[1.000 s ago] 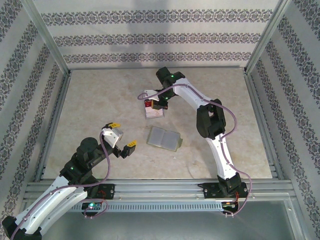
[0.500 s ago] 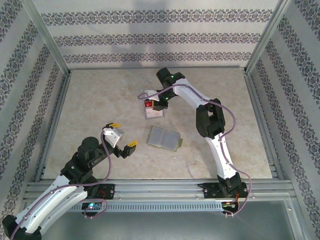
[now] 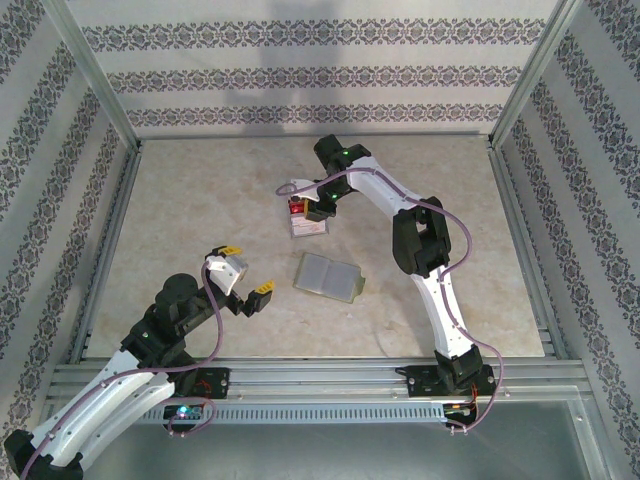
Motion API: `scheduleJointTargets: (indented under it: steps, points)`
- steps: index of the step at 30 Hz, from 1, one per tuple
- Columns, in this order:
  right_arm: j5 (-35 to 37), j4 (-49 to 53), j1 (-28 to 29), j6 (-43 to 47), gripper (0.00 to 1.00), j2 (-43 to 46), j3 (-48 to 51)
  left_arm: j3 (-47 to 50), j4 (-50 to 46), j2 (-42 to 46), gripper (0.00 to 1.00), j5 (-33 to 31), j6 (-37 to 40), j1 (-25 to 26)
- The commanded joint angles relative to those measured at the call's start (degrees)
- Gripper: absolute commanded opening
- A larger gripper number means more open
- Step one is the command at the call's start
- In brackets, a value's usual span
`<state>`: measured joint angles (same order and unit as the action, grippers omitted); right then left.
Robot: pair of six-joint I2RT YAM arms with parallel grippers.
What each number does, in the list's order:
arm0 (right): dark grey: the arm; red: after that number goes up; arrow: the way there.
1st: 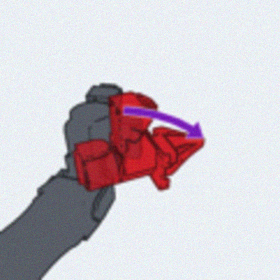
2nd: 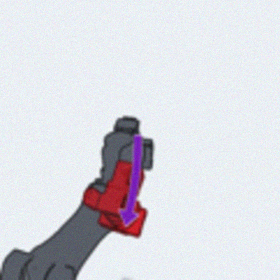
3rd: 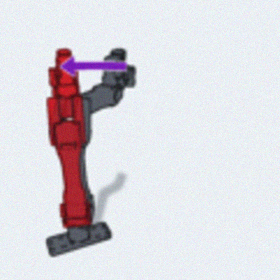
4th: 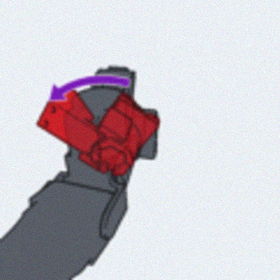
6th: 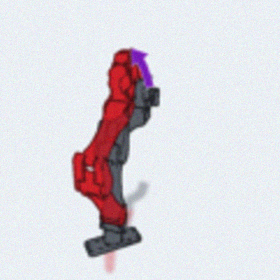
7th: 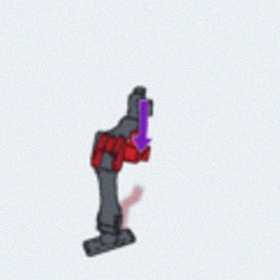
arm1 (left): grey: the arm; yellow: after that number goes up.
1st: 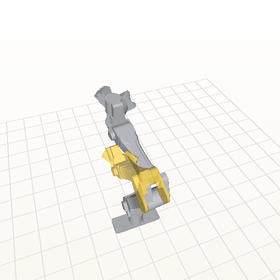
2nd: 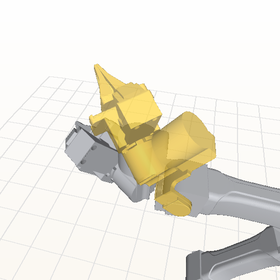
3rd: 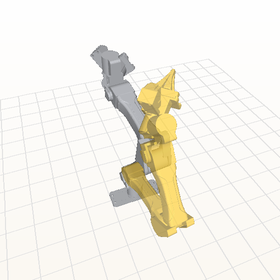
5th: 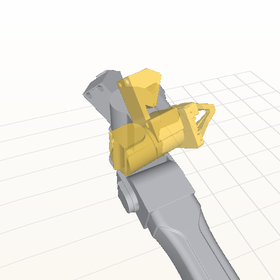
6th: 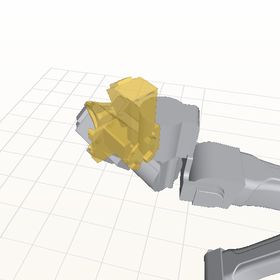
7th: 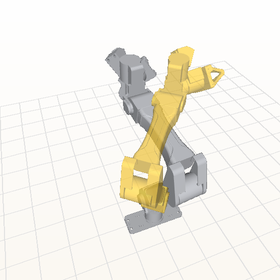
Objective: Take the credit cards out of the card holder
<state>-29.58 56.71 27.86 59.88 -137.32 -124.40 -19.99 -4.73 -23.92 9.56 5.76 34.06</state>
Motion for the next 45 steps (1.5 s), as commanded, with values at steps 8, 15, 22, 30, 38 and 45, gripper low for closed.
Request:
scheduleJointTargets:
  steps: [8, 15, 22, 30, 38, 45]
  points:
    - [-1.2, -1.4, 0.0, -4.9, 0.27, 7.0, 0.2, 1.1, 1.8, 0.1, 1.0, -0.7, -0.6, 0.4]
    - [6.0, -3.7, 0.7, -17.5, 0.27, 14.4, 1.8, 1.1, 2.7, -0.5, 1.0, -2.2, -2.5, 0.4]
    - [12.8, -2.9, 0.8, -34.8, 0.25, 23.6, 8.0, 1.1, 7.1, -3.9, 1.0, -1.7, -3.5, 0.4]
    - [18.6, -12.4, 0.8, -50.4, 0.26, 42.5, 33.6, 1.2, 13.1, -9.1, 1.0, -3.5, -7.4, 0.4]
    - [19.9, -21.6, -4.9, -67.6, 0.51, 63.6, 57.5, 2.7, 21.0, -13.5, 1.0, -10.4, -18.1, 0.1]
    - [14.6, -23.5, -13.4, -76.2, 0.71, 77.1, 70.7, -0.4, 17.8, -15.2, 1.0, -11.2, -28.2, -1.9]
